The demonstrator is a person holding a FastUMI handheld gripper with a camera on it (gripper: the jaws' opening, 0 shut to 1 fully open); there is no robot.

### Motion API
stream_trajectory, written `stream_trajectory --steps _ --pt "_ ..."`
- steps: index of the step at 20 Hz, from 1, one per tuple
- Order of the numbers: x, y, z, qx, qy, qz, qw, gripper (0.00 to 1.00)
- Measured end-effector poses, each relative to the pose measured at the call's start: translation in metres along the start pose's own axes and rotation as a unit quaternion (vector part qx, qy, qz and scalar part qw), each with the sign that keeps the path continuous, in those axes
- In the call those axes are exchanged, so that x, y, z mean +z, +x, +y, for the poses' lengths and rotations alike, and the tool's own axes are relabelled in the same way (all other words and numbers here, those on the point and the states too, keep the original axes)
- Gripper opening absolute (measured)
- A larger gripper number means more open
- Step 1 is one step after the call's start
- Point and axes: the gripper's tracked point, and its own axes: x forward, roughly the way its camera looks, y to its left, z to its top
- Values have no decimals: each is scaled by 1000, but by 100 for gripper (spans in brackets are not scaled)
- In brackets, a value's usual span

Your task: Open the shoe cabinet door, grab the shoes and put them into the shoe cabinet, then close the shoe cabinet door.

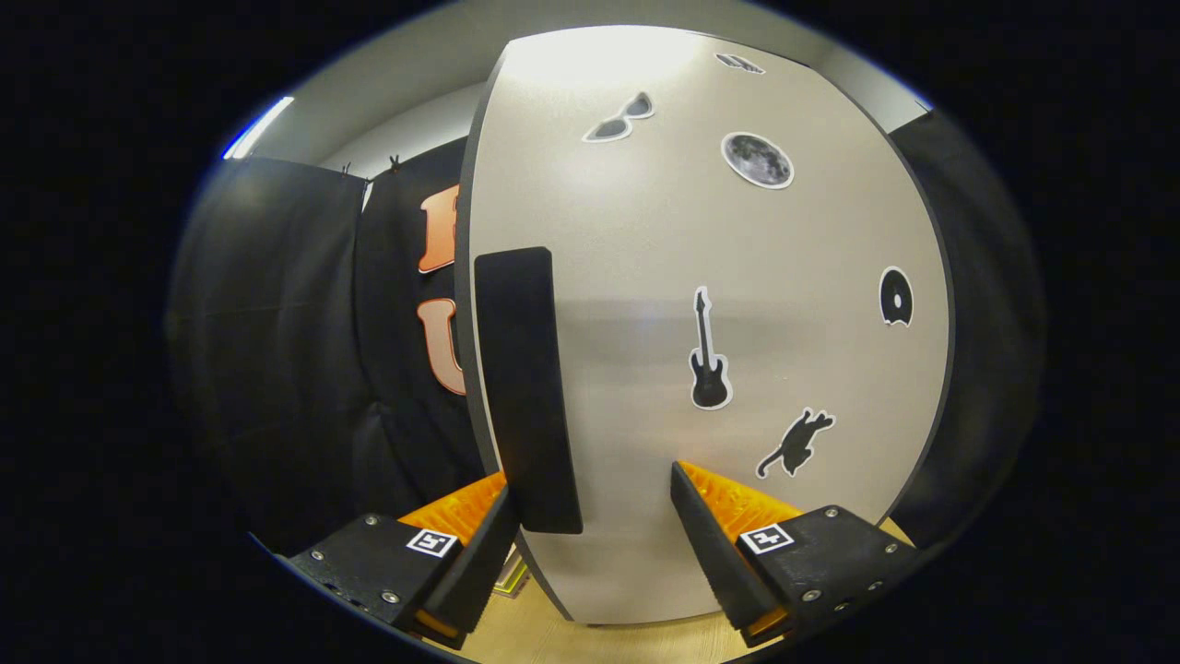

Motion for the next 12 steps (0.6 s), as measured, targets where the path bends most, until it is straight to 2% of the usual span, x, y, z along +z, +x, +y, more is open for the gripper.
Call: stream_trajectory --steps 12 --pt "-2 3 0 -12 -6 -3 1000 96"
